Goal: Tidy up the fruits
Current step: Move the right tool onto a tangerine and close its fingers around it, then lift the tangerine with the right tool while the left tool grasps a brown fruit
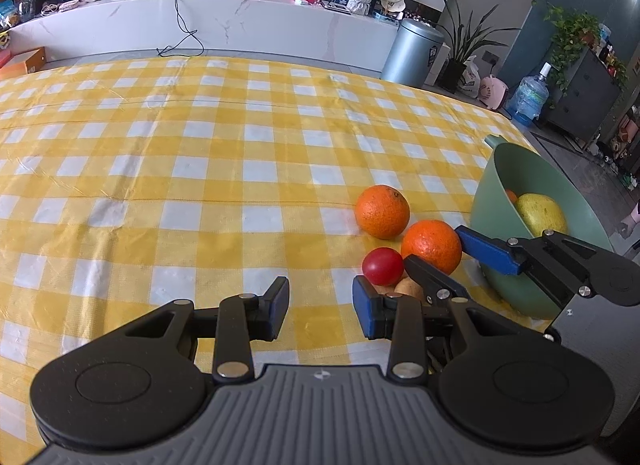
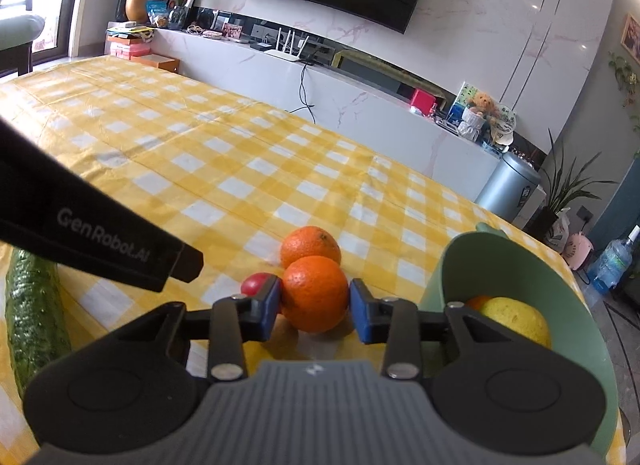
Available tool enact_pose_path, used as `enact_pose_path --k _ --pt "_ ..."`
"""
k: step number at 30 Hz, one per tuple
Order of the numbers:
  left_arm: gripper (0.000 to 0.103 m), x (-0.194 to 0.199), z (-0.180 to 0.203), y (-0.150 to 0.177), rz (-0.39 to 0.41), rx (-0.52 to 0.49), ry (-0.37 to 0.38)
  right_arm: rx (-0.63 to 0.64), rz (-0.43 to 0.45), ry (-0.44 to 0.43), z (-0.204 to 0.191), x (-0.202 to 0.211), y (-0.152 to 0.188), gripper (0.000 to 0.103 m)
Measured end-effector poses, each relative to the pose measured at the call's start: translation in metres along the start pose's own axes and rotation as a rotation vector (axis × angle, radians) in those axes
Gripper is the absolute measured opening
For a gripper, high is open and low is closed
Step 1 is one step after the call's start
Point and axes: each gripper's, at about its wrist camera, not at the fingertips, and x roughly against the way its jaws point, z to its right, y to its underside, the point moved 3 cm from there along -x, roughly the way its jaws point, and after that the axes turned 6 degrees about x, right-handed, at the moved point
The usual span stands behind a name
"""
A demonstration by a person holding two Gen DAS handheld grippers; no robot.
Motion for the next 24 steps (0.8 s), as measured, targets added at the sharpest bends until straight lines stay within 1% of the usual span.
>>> enact_pose_path --k 4,9,15,20,24 --pt "0.042 -0.001 0.002 0.001 -0.003 -0.004 0.005 0.013 0.002 0.006 0.002 0.000 0.001 0.035" --pt "0.042 0.000 0.004 0.000 -0.003 -0.009 0.019 -0.013 0.007 -0.006 0.005 0.003 0.001 0.033" --pt "0.042 0.001 0.012 0.002 -0.007 -0.036 0.063 0.008 0.003 -0.020 0.003 0.017 0.004 0.033" --pt "0.042 -0.001 0.025 0.005 -0.022 -0.070 0.117 -0.046 -0.048 -0.054 0.013 0.034 0.011 0.033" --pt "0.042 -0.007 0.035 0.008 -0.040 -0.081 0.160 -0.138 -0.136 -0.095 0.025 0.037 0.020 0.033"
